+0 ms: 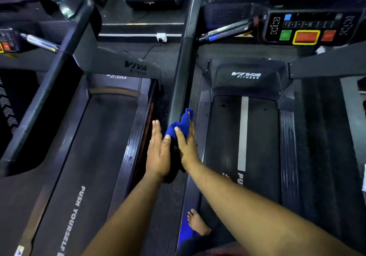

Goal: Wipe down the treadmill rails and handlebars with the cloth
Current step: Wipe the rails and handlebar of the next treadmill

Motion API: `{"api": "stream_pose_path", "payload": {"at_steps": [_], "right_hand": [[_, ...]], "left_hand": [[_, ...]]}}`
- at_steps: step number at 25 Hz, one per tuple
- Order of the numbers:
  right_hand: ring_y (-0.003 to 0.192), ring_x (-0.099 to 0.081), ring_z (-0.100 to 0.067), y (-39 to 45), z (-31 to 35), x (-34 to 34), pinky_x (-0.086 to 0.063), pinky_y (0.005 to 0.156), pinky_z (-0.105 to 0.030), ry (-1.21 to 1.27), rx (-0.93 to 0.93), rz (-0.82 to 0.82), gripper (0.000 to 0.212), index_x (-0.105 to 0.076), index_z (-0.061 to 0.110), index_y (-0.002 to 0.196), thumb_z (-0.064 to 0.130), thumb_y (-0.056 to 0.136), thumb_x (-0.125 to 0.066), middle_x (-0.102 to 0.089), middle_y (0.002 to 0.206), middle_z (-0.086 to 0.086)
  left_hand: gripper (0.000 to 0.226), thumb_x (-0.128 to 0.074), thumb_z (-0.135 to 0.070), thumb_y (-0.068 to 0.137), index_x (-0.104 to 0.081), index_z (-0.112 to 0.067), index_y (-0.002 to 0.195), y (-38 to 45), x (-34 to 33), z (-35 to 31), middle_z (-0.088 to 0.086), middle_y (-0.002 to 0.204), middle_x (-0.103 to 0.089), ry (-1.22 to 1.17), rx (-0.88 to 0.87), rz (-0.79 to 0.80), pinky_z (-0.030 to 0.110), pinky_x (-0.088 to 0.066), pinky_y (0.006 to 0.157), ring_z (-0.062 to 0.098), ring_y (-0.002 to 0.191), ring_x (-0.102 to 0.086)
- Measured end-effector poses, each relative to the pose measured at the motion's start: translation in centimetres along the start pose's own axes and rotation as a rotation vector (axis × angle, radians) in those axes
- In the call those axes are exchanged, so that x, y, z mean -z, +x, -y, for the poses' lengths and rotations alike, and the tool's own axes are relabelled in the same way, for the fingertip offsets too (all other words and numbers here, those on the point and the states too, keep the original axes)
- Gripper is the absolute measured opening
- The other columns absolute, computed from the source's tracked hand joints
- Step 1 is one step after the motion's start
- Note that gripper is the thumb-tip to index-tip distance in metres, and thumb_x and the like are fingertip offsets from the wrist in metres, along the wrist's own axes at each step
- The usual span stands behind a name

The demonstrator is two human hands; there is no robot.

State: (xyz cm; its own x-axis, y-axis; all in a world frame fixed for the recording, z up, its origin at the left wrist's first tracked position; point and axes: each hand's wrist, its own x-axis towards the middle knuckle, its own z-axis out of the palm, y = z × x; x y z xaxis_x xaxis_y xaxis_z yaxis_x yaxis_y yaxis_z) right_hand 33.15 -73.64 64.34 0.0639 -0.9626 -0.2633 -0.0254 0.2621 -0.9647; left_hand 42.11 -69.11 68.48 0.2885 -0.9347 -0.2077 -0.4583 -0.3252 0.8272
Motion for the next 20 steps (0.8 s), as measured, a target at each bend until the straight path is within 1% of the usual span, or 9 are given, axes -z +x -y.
{"api": "stream_pose_path", "payload": {"at_steps": [4, 7, 9, 11, 13, 15, 16, 18, 20], "right_hand": [[0.144, -0.027, -0.012, -6.2, -0.7, 0.6, -0.021, 0.121, -0.036, -0.122, -0.036, 0.101, 0.072, -0.025, 0.038, 0.15, 0.066, 0.087, -0.042, -0.026, 0.159, 0.007], [0.139, -0.039, -0.031, -4.9, 1.9, 2.4, -0.029, 0.117, -0.036, -0.205, -0.124, 0.158, 0.062, -0.034, 0.019, 0.152, 0.033, 0.097, -0.059, -0.038, 0.149, -0.017], [0.135, -0.044, -0.033, -3.6, 4.3, 4.2, -0.033, 0.115, -0.036, -0.225, -0.1, 0.115, 0.055, -0.044, 0.012, 0.146, 0.018, 0.095, -0.063, -0.046, 0.143, -0.021], [0.132, -0.047, -0.027, -3.0, 7.1, 6.9, -0.034, 0.113, -0.033, -0.183, -0.057, 0.036, 0.052, -0.048, 0.013, 0.144, 0.024, 0.096, -0.062, -0.049, 0.14, -0.017], [0.129, -0.049, -0.02, -2.9, 10.2, 9.5, -0.035, 0.115, -0.034, -0.103, -0.038, 0.001, 0.05, -0.052, 0.019, 0.141, 0.043, 0.098, -0.053, -0.05, 0.136, -0.009], [0.126, -0.05, -0.012, -2.0, 12.7, 12.8, -0.034, 0.115, -0.031, -0.065, 0.0, 0.029, 0.041, -0.058, 0.022, 0.137, 0.04, 0.102, -0.044, -0.053, 0.132, 0.0], [0.125, -0.049, -0.009, -1.3, 13.7, 14.3, -0.033, 0.114, -0.025, -0.085, 0.044, 0.058, 0.038, -0.059, 0.021, 0.136, 0.033, 0.104, -0.044, -0.053, 0.132, 0.0], [0.123, -0.048, -0.006, 0.3, 15.5, 18.0, -0.031, 0.108, -0.012, -0.186, 0.165, 0.102, 0.038, -0.057, 0.018, 0.138, 0.014, 0.1, -0.05, -0.053, 0.135, -0.003], [0.116, -0.052, -0.007, 2.5, 16.7, 21.4, -0.036, 0.104, -0.014, -0.235, 0.218, 0.094, 0.051, -0.052, 0.02, 0.14, 0.003, 0.093, -0.058, -0.051, 0.135, -0.003]], "left_hand": [[0.099, -0.015, -0.081, 0.08, 0.0, -0.022, 0.158, -6.0, 0.9, 0.3, -0.003, 0.167, 0.001, 0.205, 0.074, 0.063, 0.054, -0.007, 0.123, 0.012, 0.153, 0.0], [0.106, -0.014, -0.086, 0.077, 0.003, -0.02, 0.158, -7.5, 1.1, -2.0, -0.001, 0.167, 0.012, 0.382, 0.098, 0.188, 0.053, 0.008, 0.121, 0.014, 0.152, 0.014], [0.102, -0.027, -0.082, 0.083, -0.004, -0.018, 0.159, -6.8, 0.4, -4.6, 0.0, 0.167, 0.001, 0.406, 0.05, 0.262, 0.049, 0.009, 0.12, 0.016, 0.153, 0.011], [0.097, -0.042, -0.086, 0.078, -0.031, -0.025, 0.154, -6.0, -0.5, -7.8, 0.0, 0.159, -0.036, 0.145, 0.022, 0.323, 0.048, -0.01, 0.124, 0.02, 0.151, -0.023], [0.076, -0.055, -0.083, 0.074, -0.062, -0.027, 0.125, -4.5, -1.7, -10.3, -0.002, 0.121, -0.07, -0.264, 0.03, 0.301, 0.043, -0.047, 0.103, 0.018, 0.115, -0.063], [0.062, -0.061, -0.075, 0.074, -0.068, -0.02, 0.101, -2.8, -2.7, -13.6, -0.001, 0.092, -0.074, -0.435, 0.046, 0.282, 0.034, -0.052, 0.076, 0.016, 0.084, -0.066], [0.061, -0.065, -0.073, 0.073, -0.069, -0.018, 0.1, -1.8, -3.4, -14.9, 0.002, 0.091, -0.074, -0.475, 0.051, 0.291, 0.036, -0.052, 0.075, 0.019, 0.082, -0.067], [0.061, -0.074, -0.064, 0.07, -0.07, -0.015, 0.107, 0.6, -5.4, -17.8, 0.008, 0.102, -0.076, -0.488, 0.069, 0.3, 0.043, -0.056, 0.086, 0.028, 0.096, -0.072], [0.058, -0.079, -0.054, 0.065, -0.071, -0.014, 0.106, 3.3, -7.7, -19.7, 0.011, 0.102, -0.076, -0.464, 0.072, 0.241, 0.054, -0.055, 0.093, 0.034, 0.101, -0.071]]}}
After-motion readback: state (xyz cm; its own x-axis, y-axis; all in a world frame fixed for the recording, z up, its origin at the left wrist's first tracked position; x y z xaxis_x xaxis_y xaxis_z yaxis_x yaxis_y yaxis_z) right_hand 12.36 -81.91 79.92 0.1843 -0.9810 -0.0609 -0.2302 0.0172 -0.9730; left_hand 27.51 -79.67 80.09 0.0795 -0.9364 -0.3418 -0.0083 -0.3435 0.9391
